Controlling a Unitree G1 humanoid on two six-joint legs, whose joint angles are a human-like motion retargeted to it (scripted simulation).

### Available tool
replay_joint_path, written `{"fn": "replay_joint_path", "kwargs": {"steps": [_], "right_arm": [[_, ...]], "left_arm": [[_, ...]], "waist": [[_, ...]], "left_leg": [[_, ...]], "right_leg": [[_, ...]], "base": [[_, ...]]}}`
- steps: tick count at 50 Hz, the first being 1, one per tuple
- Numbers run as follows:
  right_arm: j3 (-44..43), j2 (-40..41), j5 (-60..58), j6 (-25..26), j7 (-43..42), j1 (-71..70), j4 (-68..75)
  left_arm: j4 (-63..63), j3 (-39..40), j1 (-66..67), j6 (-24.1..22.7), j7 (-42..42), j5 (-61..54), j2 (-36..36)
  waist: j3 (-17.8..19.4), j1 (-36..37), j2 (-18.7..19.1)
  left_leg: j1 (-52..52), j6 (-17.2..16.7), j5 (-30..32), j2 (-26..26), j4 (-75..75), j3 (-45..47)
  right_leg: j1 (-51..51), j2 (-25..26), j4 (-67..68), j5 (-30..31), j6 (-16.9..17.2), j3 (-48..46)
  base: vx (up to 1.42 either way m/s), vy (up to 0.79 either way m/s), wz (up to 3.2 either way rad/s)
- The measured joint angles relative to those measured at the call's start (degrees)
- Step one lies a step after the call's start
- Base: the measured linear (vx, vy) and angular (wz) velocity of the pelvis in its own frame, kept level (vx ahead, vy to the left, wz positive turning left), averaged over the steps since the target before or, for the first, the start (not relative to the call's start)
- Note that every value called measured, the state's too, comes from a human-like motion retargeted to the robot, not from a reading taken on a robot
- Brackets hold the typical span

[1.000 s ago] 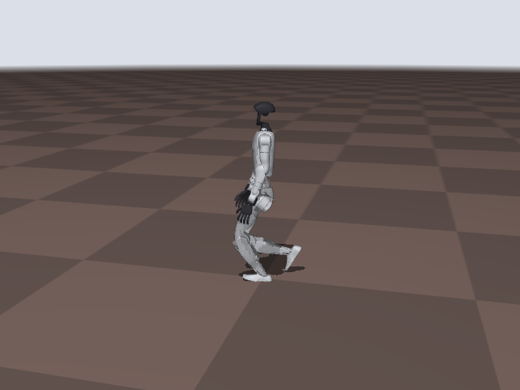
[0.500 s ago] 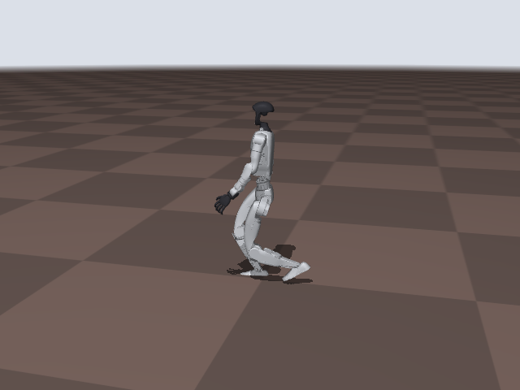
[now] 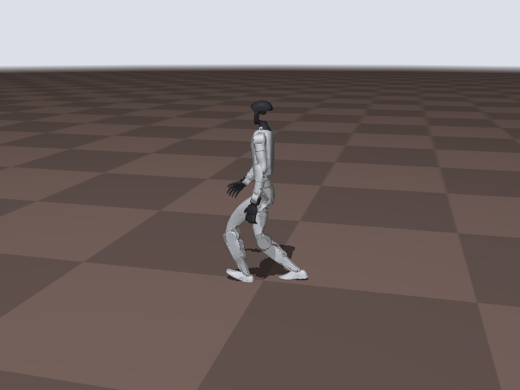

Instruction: Walk

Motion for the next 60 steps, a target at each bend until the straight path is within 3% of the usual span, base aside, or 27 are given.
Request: {"fn": "replay_joint_path", "kwargs": {"steps": [4, 7, 10, 14, 18, 22, 28, 33, 37, 38, 40, 42, 45, 52, 60], "right_arm": [[0.86, 1.61, -0.55, 0.58, 1.77, 2.87, 2.07], [1.5, 3.16, -0.37, 1.1, 3.77, 5.3, 4.59], [1.72, 4.27, -0.65, 1.79, 5.22, 7.07, 7.0], [1.27, 4.38, -1.45, 2.34, 5.56, 9.03, 9.04], [0.35, 3.79, -1.59, 2.72, 5.07, 10.82, 9.58], [-0.71, 3.17, -0.77, 3.14, 4.18, 12.15, 9.91], [-2.26, 2.34, 0.51, 2.81, 3.45, 13.26, 10.51], [-2.35, 2.29, 2.24, 1.96, 2.86, 14.27, 11.2], [-1.73, 2.56, 3.27, 1.33, 1.86, 14.17, 11.25], [-1.56, 2.34, 3.63, 1.29, 1.72, 13.65, 11.09], [-1.33, 2.09, 3.73, 1.3, 1.52, 12.66, 10.23], [-0.95, 1.89, 3.19, 1.34, 1.23, 11.42, 8.97], [-0.44, 1.51, 1.95, 1.27, 0.83, 8.96, 7.15], [0.53, 0.41, 0.9, 0.2, 0.24, 2.58, 3.31], [0.71, -0.14, 1.36, -1.14, 0.31, -1.14, 0.17]], "left_arm": [[0.74, -0.04, -2.51, 0.61, 1.24, 0.31, 0.12], [0.29, 0.18, -5.33, 1.07, 2.51, 0.58, 0.36], [-1.37, 0.24, -9.15, 1.21, 3.87, 0.74, 1.13], [-3.75, 0.6, -15.26, 1.05, 5.9, -0.28, 2.21], [-6.21, 2.04, -20.65, 0.62, 7.84, -2.37, 2.89], [-8.75, 2.92, -24.99, -0.38, 9.16, -4.12, 3.39], [-10.88, 2.58, -27.87, -2.05, 9.19, -3.78, 3.65], [-9.99, 1.62, -25.4, -2.07, 7.83, -2.65, 2.11], [-6.93, 0.18, -20.73, -1.47, 5.95, -1.57, 0.94], [-5.95, -0.16, -19.79, -1.31, 5.19, -1.15, 0.76], [-4.33, -0.99, -17.84, -0.69, 4.09, -0.09, 0.25], [-3.21, -1.76, -16.16, -0.01, 3.36, 0.95, 0.15], [-2.25, -2.51, -14.09, 0.67, 2.79, 1.99, 0.37], [-2.96, -1.79, -9.5, -0.31, 2.72, 0.33, 0.9], [-4.33, -1.09, -6.75, -1.81, 2.19, -1.9, 0.71]], "waist": [[0.05, -1.57, -4.19], [0.0, -3.36, -7.68], [-0.17, -5.22, -9.16], [0.36, -7.09, -7.58], [0.76, -9.14, -5.48], [0.35, -10.02, -3.35], [-3.33, -7.8, 0.39], [-3.7, -6.66, 2.7], [-2.21, -4.75, 7.74], [-1.43, -3.45, 11.42], [-0.38, -2.12, 14.35], [0.15, -1.16, 14.66], [0.9, 0.39, 13.68], [3.47, 2.35, 9.47], [3.61, 0.49, 4.38]], "left_leg": [[3.54, 2.61, 2.34, -5.39, 2.94, 2.71], [7.17, 4.61, 2.16, -9.99, 1.53, 4.2], [10.83, 4.66, 0.77, -11.9, -0.75, 3.96], [17.32, 4.66, -2.13, -11.48, -4.09, 2.6], [23.33, 4.66, -3.77, -11.05, -8.38, 1.27], [27.68, 4.66, -4.6, -9.71, -12.52, 0.04], [29.44, 3.99, -5.98, -4.96, -15.62, -0.34], [30.6, 2.28, -9.01, -1.22, -5.48, -0.79], [30.17, -2.04, -7.5, 8.86, 13.04, 0.08], [29.93, -4.03, -6.09, 14.84, 19.09, -0.59], [27.43, -6.28, 0.7, 21.52, 28.98, -1.15], [23.46, -6.12, 5.46, 25.1, 36.45, -1.65], [17.06, -3.76, 6.19, 27.76, 43.46, -2.47], [5.42, 0.48, -1.64, 22.99, 35.55, -1.46], [0.27, -2.21, -3.19, 9.49, 3.58, 0.05]], "right_leg": [[1.38, -6.11, 11.47, 4.07, 3.85, 2.05], [-1.84, -11.78, 23.81, 15.69, 7.69, 4.07], [-8.72, -16.39, 35.37, 25.12, 7.87, 5.38], [-18.71, -20.51, 42.72, 20.89, 2.91, 5.63], [-28.41, -22.02, 39.04, 13.17, -0.3, 4.55], [-35.92, -19.38, 25.24, 10.06, 0.55, 2.61], [-40.62, -8.87, -0.71, 11.57, 4.53, 2.14], [-37.71, -4.59, 0.22, 13.89, 3.22, 0.84], [-33.22, 2.5, 4.35, 13.58, -0.31, -2.97], [-29.73, 7.34, 1.0, 14.07, -1.85, -5.36], [-25.85, 11.89, -1.59, 13.6, -4.11, -7.15], [-23.24, 13.79, -2.86, 12.31, -5.56, -7.23], [-19.21, 15.21, -4.95, 10.38, -6.49, -6.19], [-9.5, 14.02, -8.02, 6.34, -4.9, -2.63], [-3.01, 7.31, -9.79, 2.17, -3.03, -1.02]], "base": [[0.01, 0.01, 0.03], [-0.03, 0.02, 0.05], [-0.03, 0.01, -0.08], [-0.01, 0.06, -0.39], [0.0, 0.04, -0.36], [0.0, -0.01, -0.35], [0.0, -0.02, -0.46], [0.01, -0.02, -0.34], [0.02, -0.05, -0.67], [0.04, -0.08, -0.92], [-0.01, -0.09, -0.61], [-0.04, -0.09, -0.2], [-0.02, -0.08, -0.09], [0.0, -0.01, -0.01], [0.0, 0.0, 0.02]]}}
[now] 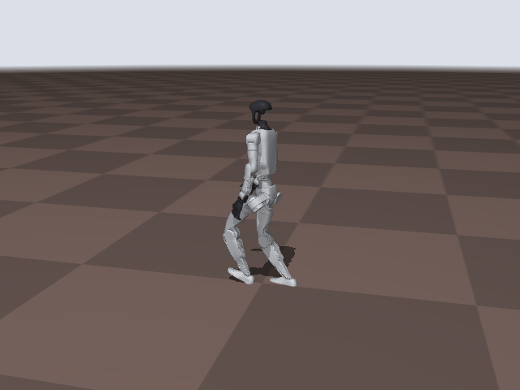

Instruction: Walk

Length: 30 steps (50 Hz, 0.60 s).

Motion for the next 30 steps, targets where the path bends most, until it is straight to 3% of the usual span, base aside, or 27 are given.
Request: {"fn": "replay_joint_path", "kwargs": {"steps": [5, 11, 13, 17, 20, 25, 30], "right_arm": [[0.68, 0.77, -0.4, 0.52, 0.82, 0.62, 0.17], [1.54, 2.12, -0.87, 1.59, 2.51, 5.09, 3.93], [1.71, 2.34, -0.76, 1.99, 3.74, 6.72, 5.59], [1.81, 2.82, -0.31, 2.64, 6.14, 9.6, 7.98], [1.3, 2.89, -0.72, 2.8, 6.79, 10.73, 8.64], [0.21, 2.52, -0.93, 2.58, 6.08, 11.76, 8.0], [-0.76, 2.44, 0.17, 2.81, 5.36, 12.34, 7.54]], "left_arm": [[0.05, -0.75, 0.2, 0.07, -0.23, 0.39, -0.14], [1.44, -2.13, -2.07, 0.63, 0.05, 0.95, -0.25], [1.81, -2.45, -3.35, 0.95, 0.23, 1.12, -0.29], [1.3, -2.88, -6.1, 1.31, 0.91, 1.96, 0.01], [0.23, -2.93, -8.9, 1.14, 1.67, 2.31, 0.83], [-1.27, -1.23, -13.91, 0.99, 3.51, 0.7, 2.05], [-3.12, 0.67, -17.86, 0.15, 4.97, -1.48, 2.48]], "waist": [[-1.41, -1.18, -1.69], [-1.24, -2.85, -4.93], [-1.59, -3.81, -7.4], [-1.8, -6.4, -11.66], [-1.73, -8.18, -12.27], [-0.93, -10.54, -9.93], [-1.16, -11.6, -7.63]], "left_leg": [[-0.14, -0.2, 2.49, -4.94, -6.3, -0.13], [3.45, 2.23, 5.19, -10.22, 0.57, 2.16], [6.1, 3.64, 5.32, -13.76, -0.69, 3.42], [11.77, 6.32, 4.41, -20.35, -5.19, 4.85], [16.01, 6.86, 2.88, -21.83, -8.3, 4.39], [23.69, 6.53, 0.34, -20.68, -12.95, 2.87], [28.83, 5.92, -0.69, -18.86, -17.84, 1.44]], "right_leg": [[1.17, -3.17, 3.29, -1.69, 0.53, 0.81], [4.31, -8.87, 15.69, -2.19, 3.68, 2.58], [4.21, -12.65, 21.53, 1.23, 6.34, 3.91], [-0.76, -20.28, 37.24, 15.95, 11.57, 6.87], [-7.72, -24.6, 46.91, 21.27, 10.68, 7.89], [-20.07, -28.6, 49.38, 12.27, 4.55, 6.73], [-30.45, -26.46, 34.55, 6.94, 4.28, 4.25]], "base": [[-0.04, 0.01, 0.07], [0.01, 0.02, 0.06], [0.03, 0.06, 0.19], [-0.02, 0.06, 0.09], [-0.01, 0.02, -0.07], [0.0, 0.05, -0.3], [-0.01, 0.0, -0.16]]}}
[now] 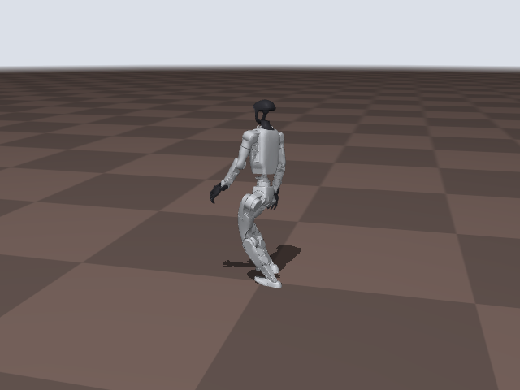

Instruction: Walk

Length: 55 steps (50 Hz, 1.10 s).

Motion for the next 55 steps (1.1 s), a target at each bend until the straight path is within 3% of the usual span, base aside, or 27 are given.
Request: {"fn": "replay_joint_path", "kwargs": {"steps": [6, 12, 15, 19, 22, 25, 30, 38, 46, 48, 52, 55], "right_arm": [[-1.06, -0.15, 1.0, -0.1, -0.26, 0.21, 0.44], [-0.92, 0.3, 2.85, -0.76, -0.65, 1.32, 2.24], [-0.82, 0.36, 3.92, -1.03, -1.2, 0.77, 2.91], [-0.64, -0.01, 4.15, -0.85, -1.47, -1.4, 1.85], [-0.44, -0.7, 3.21, -0.77, -1.73, -3.74, 0.14], [-0.15, -1.36, 2.27, -0.91, -1.97, -6.3, -1.73], [0.7, -2.25, 2.21, -1.83, -1.89, -9.98, -4.93], [0.63, -2.29, 2.24, -2.55, -1.04, -11.77, -7.18], [1.59, -0.46, 2.1, -1.43, 0.71, -7.28, -4.02], [1.65, -0.41, 2.32, -1.12, 1.78, -5.66, -2.53], [1.43, -0.31, 2.98, -0.56, 3.73, -2.7, -0.35], [0.69, -0.36, 2.91, -0.49, 4.02, -1.57, 0.25]], "left_arm": [[-1.64, 0.19, -1.72, -1.49, -0.13, -0.11, 0.2], [-0.81, -0.36, 2.05, -1.6, -2.02, 0.86, -1.43], [1.45, -0.97, 5.57, -1.23, -3.77, 1.39, -2.17], [4.27, -1.75, 9.34, 0.13, -5.92, 2.59, -2.38], [5.18, -2.04, 11.08, 1.05, -6.7, 3.33, -2.2], [4.88, -1.74, 12.45, 1.21, -6.77, 3.21, -1.68], [3.04, -0.51, 14.45, -0.04, -6.45, 0.93, -1.15], [1.48, 0.25, 15.17, -1.28, -6.75, -0.51, -1.1], [2.71, -2.07, 13.47, -0.66, -7.34, 0.35, -1.66], [3.28, -2.72, 12.4, -0.41, -7.43, 0.52, -1.74], [3.22, -3.5, 10.24, -0.08, -7.1, 1.38, -1.53], [2.5, -3.5, 8.03, -0.17, -6.25, 1.81, -0.8]], "waist": [[-3.53, 2.64, 3.37], [-3.69, 4.42, 5.86], [-2.41, 6.6, 11.21], [-1.1, 9.42, 16.06], [-0.36, 11.21, 16.19], [0.35, 12.65, 14.57], [1.81, 13.44, 11.36], [0.36, 10.4, 5.47], [-0.52, 8.17, 2.11], [-0.52, 7.05, -0.31], [-0.33, 4.33, -4.43], [-0.12, 2.51, -5.33]], "left_leg": [[1.45, -0.47, -1.29, 4.39, -3.37, -0.68], [2.2, -2.84, -5.1, 8.89, 10.14, -1.63], [1.26, -6.44, -4.83, 18.28, 25.36, -1.63], [-3.83, -10.1, 5.82, 30.49, 45.67, -1.84], [-10.3, -8.24, 9.31, 35.52, 55.22, -2.11], [-16.71, -5.09, 6.63, 36.52, 57.93, -1.8], [-24.53, -3.03, 0.89, 31.87, 46.87, 0.21], [-29.09, -6.41, 1.92, 16.9, 12.01, 1.22], [-25.7, -5.11, 6.06, 10.23, 14.77, 2.63], [-22.51, -3.81, 6.32, 6.58, 13.72, 3.78], [-16.07, -1.06, 5.43, -0.27, 9.29, 5.12], [-11.6, 0.15, 4.15, -2.52, 6.02, 4.76]], "right_leg": [[-5.92, 10.59, -25.16, 1.92, 3.74, 0.63], [-2.63, 15.79, -22.98, 4.81, 2.1, -0.43], [2.2, 22.98, -22.37, 5.43, -0.82, -4.42], [8.13, 30.86, -24.62, 2.89, -5.31, -7.74], [12.07, 33.18, -27.03, 0.92, -6.92, -7.68], [15.91, 33.34, -28.78, -0.94, -6.83, -6.52], [22.26, 31.45, -30.76, -3.59, -5.09, -4.44], [27.16, 23.09, -31.73, -7.69, -3.12, -3.57], [30.81, 17.15, -19.52, -9.91, -0.7, -1.53], [31.67, 13.43, -14.08, -7.73, 1.73, -0.27], [28.32, 6.11, 1.2, 6.06, 7.4, 2.69], [22.43, 1.83, 11.07, 12.4, 7.36, 4.0]], "base": [[-0.01, -0.01, -0.3], [0.0, -0.01, -0.04], [0.01, -0.06, -0.52], [0.0, -0.08, -0.4], [-0.03, -0.08, 0.0], [-0.01, -0.04, 0.07], [0.0, 0.0, 0.0], [-0.01, 0.02, 0.25], [0.0, 0.04, 0.24], [0.04, 0.06, 0.38], [-0.01, 0.07, 0.28], [-0.02, 0.06, 0.03]]}}
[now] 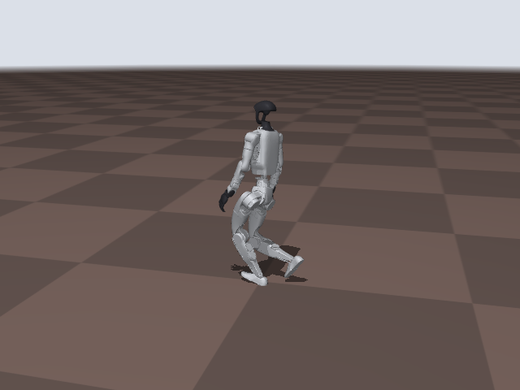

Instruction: Walk

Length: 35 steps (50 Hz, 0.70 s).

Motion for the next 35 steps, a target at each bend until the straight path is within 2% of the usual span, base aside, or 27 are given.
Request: {"fn": "replay_joint_path", "kwargs": {"steps": [4, 8, 11, 17, 20, 24, 26, 28, 30, 31, 33, 35], "right_arm": [[-1.2, -0.16, 0.06, -0.41, -1.16, 0.71, -0.34], [-1.99, -0.18, 0.61, -0.58, -2.42, 1.13, -1.17], [-2.25, -0.19, 0.97, -0.42, -3.08, 1.19, -1.4], [-2.89, -0.06, 1.45, -0.49, -3.29, 1.4, -0.86], [-2.93, 0.22, 1.94, -0.78, -3.14, 1.95, -0.16], [-3.02, 0.59, 3.07, -1.24, -3.54, 2.54, 0.98], [-3.14, 0.61, 3.53, -1.46, -3.89, 2.38, 1.34], [-3.24, 0.54, 3.82, -1.61, -4.3, 2.09, 1.35], [-3.27, 0.16, 3.9, -1.63, -4.71, 1.52, 0.86], [-3.3, -0.13, 3.83, -1.6, -4.85, 1.11, 0.35], [-3.38, -0.77, 3.51, -1.48, -5.32, 0.11, -0.84], [-3.39, -1.49, 2.95, -1.35, -5.79, -1.15, -2.04]], "left_arm": [[-0.76, 1.25, -3.33, -0.08, 1.97, -0.77, 0.75], [-1.62, 2.9, -6.18, -0.24, 3.77, -2.08, 0.74], [-2.15, 3.57, -7.52, -0.82, 4.46, -2.81, 0.52], [-2.93, 3.17, -9.14, -2.18, 4.01, -2.36, -0.22], [-2.35, 2.49, -7.7, -2.34, 3.13, -1.49, -1.16], [0.1, 1.83, -3.48, -2.0, 1.24, -0.29, -2.34], [1.72, 1.64, -1.03, -1.7, 0.07, 0.05, -2.66], [3.24, 1.61, 1.34, -1.31, -1.01, 0.14, -2.61], [4.33, 1.68, 3.24, -0.84, -1.88, 0.22, -2.16], [4.51, 1.75, 3.9, -0.59, -2.08, 0.29, -1.86], [4.45, 1.93, 4.78, -0.05, -2.16, 0.37, -1.24], [3.8, 2.22, 5.05, 0.37, -1.73, 0.21, -0.64]], "waist": [[0.66, -1.86, 1.66], [0.82, -3.23, 3.43], [0.37, -3.01, 4.9], [-3.15, -0.06, 7.47], [-4.28, 0.89, 7.43], [-3.99, 1.64, 8.11], [-3.58, 2.52, 10.12], [-3.08, 4.14, 13.75], [-2.28, 6.48, 18.55], [-1.98, 7.21, 19.6], [-1.46, 8.52, 20.93], [-0.92, 9.66, 20.92]], "left_leg": [[5.72, 0.14, -2.42, 0.64, -2.96, -1.12], [9.9, -0.21, -3.58, 1.54, -6.38, -2.26], [12.14, -0.23, -4.0, 2.66, -9.33, -3.29], [13.24, -0.18, -4.85, 5.87, -13.68, -4.43], [13.77, -0.26, -6.22, 6.13, -12.25, -5.18], [14.38, -1.53, -8.89, 8.08, -2.71, -5.7], [13.58, -3.18, -9.45, 11.97, 5.31, -5.52], [12.33, -5.55, -9.38, 18.63, 15.59, -5.37], [11.18, -8.44, -7.06, 27.48, 26.95, -5.55], [9.81, -9.25, -3.97, 30.49, 32.02, -5.56], [6.05, -9.76, 1.77, 35.68, 41.11, -5.8], [1.59, -8.47, 4.52, 39.0, 47.94, -6.05]], "right_leg": [[-9.08, -3.59, 4.1, -4.66, -4.53, -0.47], [-18.3, -4.46, -2.52, -11.06, -6.99, -1.98], [-23.85, -1.83, -12.8, -12.09, -6.11, -2.79], [-30.16, 7.53, -35.4, -10.02, -2.45, -1.42], [-30.46, 9.0, -37.28, -8.6, -2.28, -0.8], [-27.56, 10.79, -32.69, -7.51, -3.49, -1.63], [-24.99, 13.6, -31.46, -7.08, -4.75, -3.46], [-21.67, 18.6, -32.01, -6.83, -6.59, -6.33], [-17.59, 25.32, -34.56, -6.88, -8.91, -9.4], [-16.09, 27.17, -35.4, -7.58, -9.92, -10.01], [-13.35, 30.02, -37.35, -8.84, -11.75, -10.73], [-11.02, 31.38, -38.74, -10.21, -12.89, -10.55]], "base": [[0.0, 0.05, -0.1], [0.0, 0.0, 0.0], [0.0, 0.0, 0.0], [0.0, 0.0, -0.03], [0.0, 0.0, 0.0], [0.0, 0.0, 0.0], [0.0, -0.06, -0.14], [0.02, -0.07, -0.48], [0.03, -0.07, -0.64], [0.01, -0.08, -0.36], [-0.02, -0.08, -0.01], [-0.02, -0.07, 0.2]]}}
